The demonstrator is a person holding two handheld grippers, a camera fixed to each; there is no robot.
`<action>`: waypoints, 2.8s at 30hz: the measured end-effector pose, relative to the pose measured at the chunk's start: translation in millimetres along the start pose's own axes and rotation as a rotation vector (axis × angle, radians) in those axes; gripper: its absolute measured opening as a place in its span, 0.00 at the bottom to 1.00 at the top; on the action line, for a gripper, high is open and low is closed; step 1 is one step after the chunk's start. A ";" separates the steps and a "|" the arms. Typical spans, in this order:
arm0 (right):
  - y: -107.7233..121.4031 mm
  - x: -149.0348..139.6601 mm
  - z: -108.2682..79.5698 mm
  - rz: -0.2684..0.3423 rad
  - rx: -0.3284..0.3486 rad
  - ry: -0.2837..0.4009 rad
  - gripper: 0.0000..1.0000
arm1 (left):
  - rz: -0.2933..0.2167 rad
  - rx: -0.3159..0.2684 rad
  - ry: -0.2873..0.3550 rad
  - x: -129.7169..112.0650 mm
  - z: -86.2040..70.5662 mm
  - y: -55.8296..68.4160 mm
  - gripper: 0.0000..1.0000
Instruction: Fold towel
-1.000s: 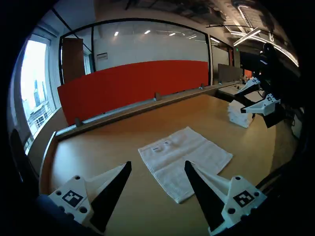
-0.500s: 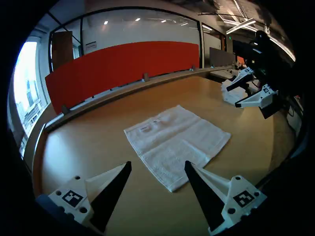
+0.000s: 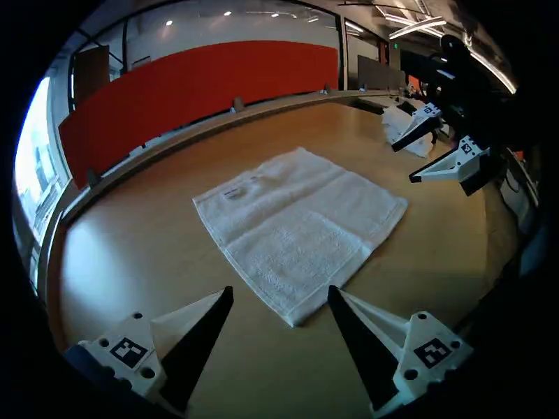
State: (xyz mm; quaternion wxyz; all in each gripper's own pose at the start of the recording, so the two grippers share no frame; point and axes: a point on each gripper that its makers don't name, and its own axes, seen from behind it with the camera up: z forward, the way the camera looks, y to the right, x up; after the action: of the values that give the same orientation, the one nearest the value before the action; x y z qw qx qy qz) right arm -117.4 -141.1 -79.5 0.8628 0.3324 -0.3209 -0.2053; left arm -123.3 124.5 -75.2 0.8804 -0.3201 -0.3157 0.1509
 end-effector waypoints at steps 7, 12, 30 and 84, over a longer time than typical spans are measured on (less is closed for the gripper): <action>-1.8 -19.8 14.9 0.008 0.018 -0.040 1.00 | -0.012 -0.035 -0.059 -16.9 17.8 7.1 1.00; -4.6 -31.3 21.7 0.008 0.034 -0.066 1.00 | -0.027 -0.060 -0.101 -26.3 26.0 12.5 1.00; -10.2 -58.9 26.6 0.016 0.088 -0.131 0.88 | -0.022 -0.076 -0.187 -44.1 38.4 17.5 1.00; -20.9 -56.5 16.0 0.085 0.134 -0.110 0.17 | -0.061 -0.050 -0.226 -38.9 32.0 25.3 0.10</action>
State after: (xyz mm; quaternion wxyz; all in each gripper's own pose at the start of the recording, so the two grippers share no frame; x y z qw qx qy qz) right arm -171.5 -130.6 -108.7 0.8276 0.3636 -0.3948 -0.1645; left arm -175.2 140.3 -90.6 0.8352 -0.3133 -0.4260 0.1512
